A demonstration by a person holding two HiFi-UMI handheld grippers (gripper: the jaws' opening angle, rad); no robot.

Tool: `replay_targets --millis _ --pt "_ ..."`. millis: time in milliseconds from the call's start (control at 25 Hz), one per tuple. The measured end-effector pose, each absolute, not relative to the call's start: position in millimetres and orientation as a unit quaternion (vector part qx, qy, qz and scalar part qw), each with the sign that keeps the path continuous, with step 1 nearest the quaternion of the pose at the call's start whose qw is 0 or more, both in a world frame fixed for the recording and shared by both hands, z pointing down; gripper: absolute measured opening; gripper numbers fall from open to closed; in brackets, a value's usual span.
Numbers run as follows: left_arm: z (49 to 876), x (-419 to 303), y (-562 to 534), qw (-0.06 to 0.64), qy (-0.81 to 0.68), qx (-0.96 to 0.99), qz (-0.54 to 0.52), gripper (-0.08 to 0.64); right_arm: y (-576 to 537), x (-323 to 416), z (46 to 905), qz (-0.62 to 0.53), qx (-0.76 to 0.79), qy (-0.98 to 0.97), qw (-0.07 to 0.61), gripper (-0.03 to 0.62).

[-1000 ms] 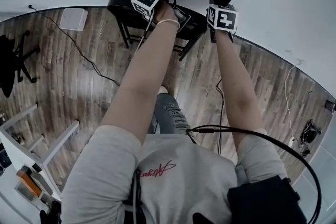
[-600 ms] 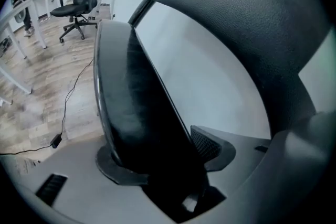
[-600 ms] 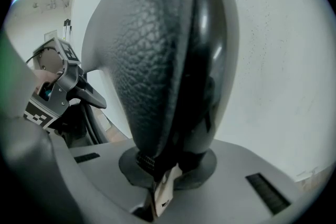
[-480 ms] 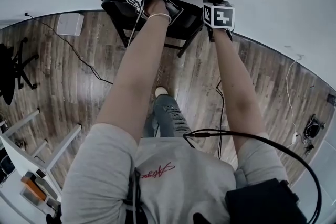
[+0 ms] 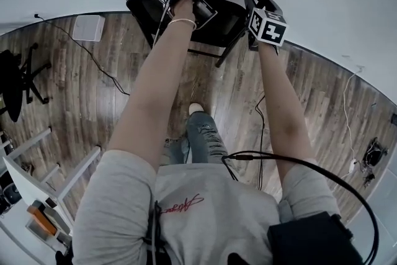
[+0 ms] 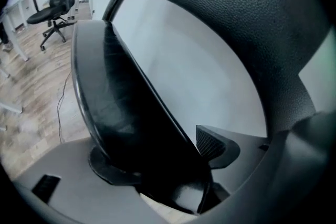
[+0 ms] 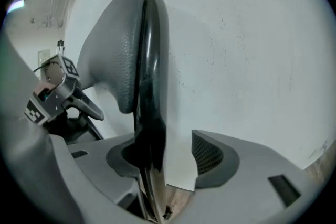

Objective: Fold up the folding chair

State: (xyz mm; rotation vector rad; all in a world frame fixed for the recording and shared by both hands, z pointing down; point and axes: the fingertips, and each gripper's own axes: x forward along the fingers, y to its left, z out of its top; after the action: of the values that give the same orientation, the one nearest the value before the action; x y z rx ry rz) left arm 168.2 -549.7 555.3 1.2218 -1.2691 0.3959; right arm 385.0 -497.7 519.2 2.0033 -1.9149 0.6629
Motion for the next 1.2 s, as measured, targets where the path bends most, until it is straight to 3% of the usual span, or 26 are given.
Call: replay_targets --millis 320,600,640,680,720,880,1200 --pt "521 147 -545 0.559 -0.498 0.627 0.215 0.37 -456 388 488 0.177 0.708 -0.672 0.124 0.233" --pt "451 118 -495 0.34 -0.494 0.762 0.244 0.354 -400 317 424 0.12 0.661 -0.73 0.125 0.217" --pt "438 111 -483 0.306 -0.504 0.771 0.241 0.293 -391 297 412 0.109 0.644 -0.747 0.12 0.167" --pt "426 102 -472 0.273 -0.523 0.773 0.232 0.174 -382 276 401 0.097 0.625 -0.766 0.116 0.09" --pt "415 93 -462 0.24 -0.544 0.773 0.22 0.067 -373 257 391 0.084 0.607 -0.782 0.117 0.058" --pt "381 72 -413 0.158 -0.561 0.792 0.184 0.043 -334 199 354 0.05 0.569 -0.813 0.117 0.031" --pt "323 43 -306 0.159 -0.472 0.86 0.112 0.017 -251 144 293 0.044 0.578 -0.812 0.075 0.016"
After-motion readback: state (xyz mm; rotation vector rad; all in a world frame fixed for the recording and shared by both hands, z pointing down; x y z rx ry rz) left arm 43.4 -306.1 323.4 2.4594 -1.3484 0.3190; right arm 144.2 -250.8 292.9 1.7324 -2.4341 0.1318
